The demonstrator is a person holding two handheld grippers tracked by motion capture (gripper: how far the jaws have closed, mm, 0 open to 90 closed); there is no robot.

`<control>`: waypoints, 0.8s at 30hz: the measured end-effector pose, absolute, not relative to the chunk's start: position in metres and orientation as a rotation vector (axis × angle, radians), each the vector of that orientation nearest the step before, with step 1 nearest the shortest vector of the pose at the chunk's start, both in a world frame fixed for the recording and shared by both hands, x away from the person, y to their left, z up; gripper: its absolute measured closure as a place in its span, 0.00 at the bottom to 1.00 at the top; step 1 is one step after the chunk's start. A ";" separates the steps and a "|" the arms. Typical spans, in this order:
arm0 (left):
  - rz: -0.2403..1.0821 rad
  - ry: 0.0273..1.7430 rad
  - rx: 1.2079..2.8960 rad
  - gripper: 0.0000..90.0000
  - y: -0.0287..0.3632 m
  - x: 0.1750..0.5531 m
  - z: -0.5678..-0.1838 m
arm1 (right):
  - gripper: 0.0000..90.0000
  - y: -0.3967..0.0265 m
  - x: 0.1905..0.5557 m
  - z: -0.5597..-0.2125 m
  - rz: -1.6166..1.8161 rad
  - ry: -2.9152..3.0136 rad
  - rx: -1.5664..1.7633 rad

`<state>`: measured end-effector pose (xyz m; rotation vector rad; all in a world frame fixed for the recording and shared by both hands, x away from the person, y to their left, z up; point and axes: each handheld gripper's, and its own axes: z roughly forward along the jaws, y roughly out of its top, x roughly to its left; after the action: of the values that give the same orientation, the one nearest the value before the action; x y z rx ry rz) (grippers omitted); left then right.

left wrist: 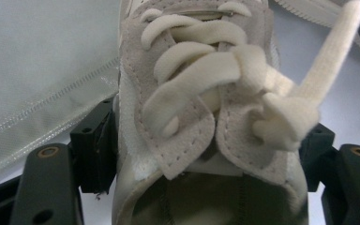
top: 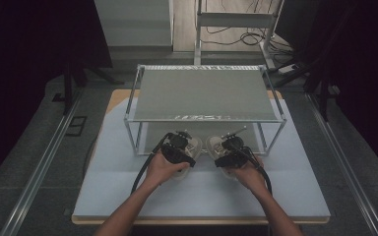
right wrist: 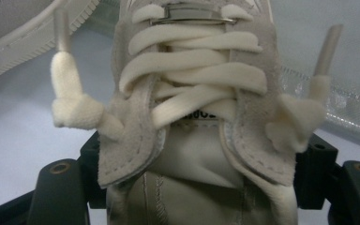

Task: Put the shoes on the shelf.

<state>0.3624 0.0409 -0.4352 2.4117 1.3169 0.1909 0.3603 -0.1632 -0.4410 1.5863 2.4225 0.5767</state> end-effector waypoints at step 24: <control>0.183 1.465 2.362 0.29 0.024 0.380 -0.439 | 0.30 -0.151 0.371 -0.442 0.560 2.358 1.548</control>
<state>0.3796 0.0241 -0.4388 2.3621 1.4650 0.1835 0.3705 -0.1509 -0.4423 1.5478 2.3581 0.5596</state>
